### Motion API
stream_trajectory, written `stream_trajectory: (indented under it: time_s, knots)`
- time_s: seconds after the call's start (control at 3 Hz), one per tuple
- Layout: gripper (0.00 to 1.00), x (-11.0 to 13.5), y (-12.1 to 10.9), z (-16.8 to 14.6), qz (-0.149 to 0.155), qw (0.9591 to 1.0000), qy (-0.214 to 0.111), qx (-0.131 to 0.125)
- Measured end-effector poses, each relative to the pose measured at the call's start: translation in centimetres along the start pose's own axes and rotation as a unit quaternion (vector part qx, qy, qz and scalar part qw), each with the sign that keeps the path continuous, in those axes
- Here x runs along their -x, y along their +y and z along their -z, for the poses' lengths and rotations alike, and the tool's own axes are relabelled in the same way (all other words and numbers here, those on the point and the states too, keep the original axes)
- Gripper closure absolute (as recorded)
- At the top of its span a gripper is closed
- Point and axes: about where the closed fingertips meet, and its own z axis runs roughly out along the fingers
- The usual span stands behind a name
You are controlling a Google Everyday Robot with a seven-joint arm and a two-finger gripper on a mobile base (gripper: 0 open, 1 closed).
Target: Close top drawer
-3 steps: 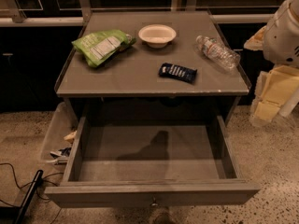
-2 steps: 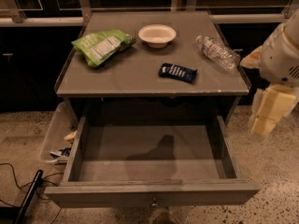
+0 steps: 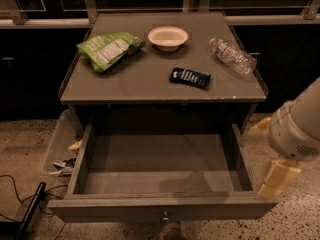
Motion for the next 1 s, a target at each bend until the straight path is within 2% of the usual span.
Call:
stream_trajectory:
  time_s: [0.33, 0.67, 1.0]
  knots:
    - [0.41, -2.7, 3.1, -4.5, -0.005, 0.9997, -0.017, 0.018]
    - [0.65, -5.2, 6.1, -9.1, -0.007, 0.9984, -0.051, 0.023]
    - [0.88, -6.6, 8.0, -13.1, -0.008, 0.9962, -0.083, 0.024]
